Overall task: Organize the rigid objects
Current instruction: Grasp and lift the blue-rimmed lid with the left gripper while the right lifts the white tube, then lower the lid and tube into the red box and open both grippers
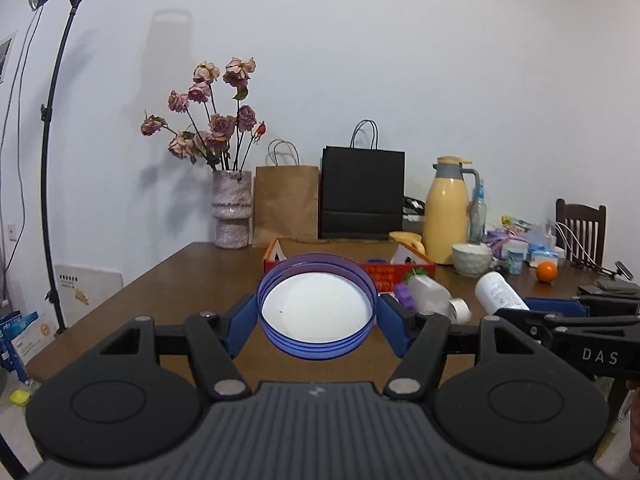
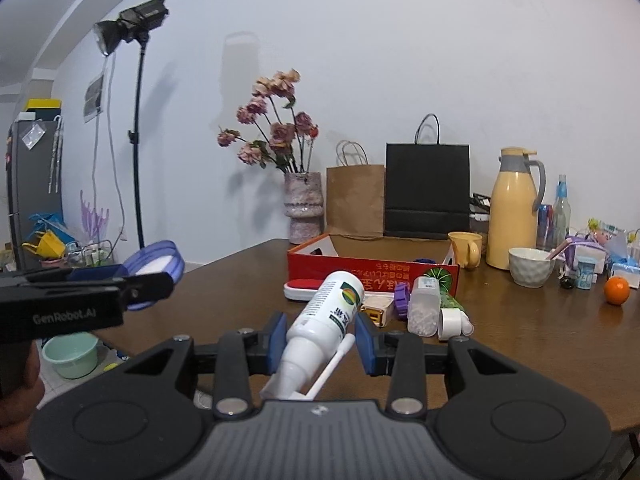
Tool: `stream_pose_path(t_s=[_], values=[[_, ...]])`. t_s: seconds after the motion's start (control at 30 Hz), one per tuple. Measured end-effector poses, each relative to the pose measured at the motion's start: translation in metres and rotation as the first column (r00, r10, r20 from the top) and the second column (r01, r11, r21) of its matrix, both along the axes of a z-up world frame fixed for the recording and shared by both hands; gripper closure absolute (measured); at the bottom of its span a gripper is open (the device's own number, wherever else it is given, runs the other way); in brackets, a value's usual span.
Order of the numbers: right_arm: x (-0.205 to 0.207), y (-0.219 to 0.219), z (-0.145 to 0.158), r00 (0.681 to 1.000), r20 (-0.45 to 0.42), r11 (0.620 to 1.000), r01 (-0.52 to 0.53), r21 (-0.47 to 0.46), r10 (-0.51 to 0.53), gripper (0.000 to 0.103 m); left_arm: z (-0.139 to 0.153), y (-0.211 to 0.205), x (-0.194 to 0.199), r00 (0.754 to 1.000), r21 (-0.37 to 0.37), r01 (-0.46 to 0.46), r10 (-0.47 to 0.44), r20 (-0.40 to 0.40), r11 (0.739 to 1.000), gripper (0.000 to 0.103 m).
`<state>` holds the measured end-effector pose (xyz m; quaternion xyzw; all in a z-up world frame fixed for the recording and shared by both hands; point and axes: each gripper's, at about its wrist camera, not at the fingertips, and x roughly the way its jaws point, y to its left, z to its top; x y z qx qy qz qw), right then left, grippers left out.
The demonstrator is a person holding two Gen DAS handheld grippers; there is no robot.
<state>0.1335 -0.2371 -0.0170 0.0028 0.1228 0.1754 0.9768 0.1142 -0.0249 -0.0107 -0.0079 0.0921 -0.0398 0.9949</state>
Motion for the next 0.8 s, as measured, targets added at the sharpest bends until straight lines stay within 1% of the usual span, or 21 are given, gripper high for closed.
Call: stream_pose_path(t_s=[0.1,0.2,0.37,0.4,0.47,0.53,0.57,0.63,0.7,0.73,0.77,0.8], values=[[0.040,-0.004,0.008,1.000,-0.008,1.000,0.002,0.002,-0.002,0.066,0.009,0.000,0.041,1.000,-0.009,0.026,-0.026,-0.012,1.000,0.037],[0.088,-0.008,0.023,0.999,-0.017,1.000,-0.027,0.000,0.027,0.066,0.022,0.000,0.096,0.997,-0.027,0.066,-0.067,-0.046,0.997,0.037],[0.191,-0.017,0.060,0.994,-0.067,0.996,-0.085,0.013,0.086,0.066,0.054,-0.001,0.205,0.988,-0.018,0.120,-0.121,-0.096,0.993,0.037],[0.214,-0.018,0.067,0.992,-0.087,0.996,-0.093,0.015,0.094,0.066,0.060,-0.003,0.234,0.981,-0.012,0.144,-0.144,-0.127,0.990,0.037],[0.267,-0.019,0.080,0.983,-0.140,0.993,-0.120,0.016,0.121,0.066,0.067,-0.005,0.281,0.970,-0.015,0.161,-0.161,-0.180,0.987,0.037],[0.330,-0.019,0.088,0.964,-0.228,0.991,-0.133,0.036,0.137,0.066,0.070,-0.008,0.341,0.948,-0.034,0.169,-0.172,-0.268,0.985,0.037],[0.354,-0.018,0.089,0.956,-0.260,0.991,-0.128,0.049,0.136,0.066,0.069,-0.009,0.365,0.938,-0.045,0.163,-0.169,-0.301,0.986,0.037],[0.417,-0.012,0.083,0.932,-0.341,0.993,-0.116,0.036,0.121,0.067,0.060,-0.011,0.425,0.908,-0.049,0.164,-0.170,-0.383,0.985,0.037],[0.467,-0.004,0.071,0.910,-0.406,0.996,-0.093,0.001,0.085,0.066,0.043,-0.010,0.478,0.883,-0.040,0.139,-0.142,-0.448,0.990,0.037],[0.494,0.000,0.060,0.899,-0.434,0.997,-0.076,-0.023,0.059,0.066,0.032,-0.008,0.506,0.873,-0.038,0.099,-0.105,-0.476,0.994,0.037],[0.514,0.003,0.048,0.887,-0.461,0.998,-0.056,-0.037,0.033,0.066,0.022,-0.007,0.524,0.866,-0.033,0.081,-0.087,-0.493,0.996,0.037],[0.534,0.005,0.036,0.870,-0.493,0.998,-0.044,-0.050,0.014,0.066,0.012,-0.006,0.542,0.855,-0.030,0.090,-0.093,-0.511,0.995,0.037]])
